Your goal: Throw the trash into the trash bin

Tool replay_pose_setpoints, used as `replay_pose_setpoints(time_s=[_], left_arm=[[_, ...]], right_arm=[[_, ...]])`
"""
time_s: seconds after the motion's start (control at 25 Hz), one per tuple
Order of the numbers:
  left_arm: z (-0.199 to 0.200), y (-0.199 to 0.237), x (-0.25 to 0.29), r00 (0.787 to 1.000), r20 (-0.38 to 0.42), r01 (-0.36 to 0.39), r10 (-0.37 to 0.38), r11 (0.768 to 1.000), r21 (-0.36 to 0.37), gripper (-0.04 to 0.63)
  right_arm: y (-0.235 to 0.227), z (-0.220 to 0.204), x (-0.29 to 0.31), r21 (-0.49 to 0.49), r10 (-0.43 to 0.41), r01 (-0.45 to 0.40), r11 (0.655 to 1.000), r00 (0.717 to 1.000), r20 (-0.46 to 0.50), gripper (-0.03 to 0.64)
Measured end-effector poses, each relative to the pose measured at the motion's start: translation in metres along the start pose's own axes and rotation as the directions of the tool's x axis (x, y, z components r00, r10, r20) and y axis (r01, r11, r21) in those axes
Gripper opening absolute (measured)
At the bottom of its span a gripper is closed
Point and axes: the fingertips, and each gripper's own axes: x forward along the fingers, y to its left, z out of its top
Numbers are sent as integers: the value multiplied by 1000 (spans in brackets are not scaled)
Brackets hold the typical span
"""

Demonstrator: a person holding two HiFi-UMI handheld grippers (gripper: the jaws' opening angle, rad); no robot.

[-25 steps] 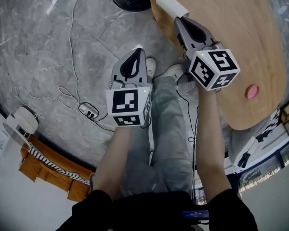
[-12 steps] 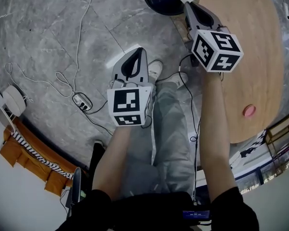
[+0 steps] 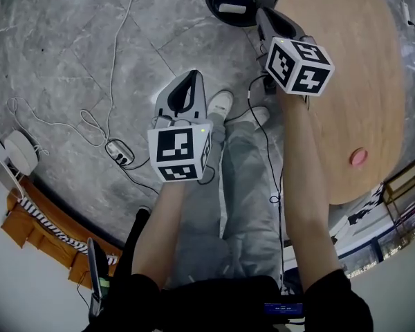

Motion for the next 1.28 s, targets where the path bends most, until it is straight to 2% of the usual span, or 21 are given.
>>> replay_pose_setpoints(time_s=[0.16, 0.36, 0.64, 0.8, 0.92, 1.08, 1.28], left_arm=[[-7, -17, 1, 999, -21, 40, -39, 999, 37, 6], [-7, -46, 12, 992, -50, 117, -112, 987, 112, 6], [-4, -117, 24, 974, -88, 224, -209, 948, 226, 6], [-6, -163, 30, 954, -124, 297, -272, 909, 293, 6], [-11, -199, 32, 937, -150, 348, -315, 875, 337, 6], [-21, -245, 31, 899, -207, 437, -386, 804, 402, 6], [-47, -307, 21, 863, -255, 505, -436, 739, 446, 6]], right_arm=[[-2, -14, -35, -15, -1, 1, 1000, 1000, 31, 18], [-23, -31, -83, -1, -74, 75, 997, 995, 60, 14], [-62, -59, -150, 55, -167, 163, 985, 983, 77, 14], [-90, -75, -195, 116, -225, 214, 970, 969, 99, 11], [-117, -92, -234, 155, -299, 282, 947, 948, 106, 12], [-151, -118, -289, 231, -429, 397, 888, 897, 107, 12], [-191, -156, -360, 274, -541, 504, 819, 837, 81, 12]])
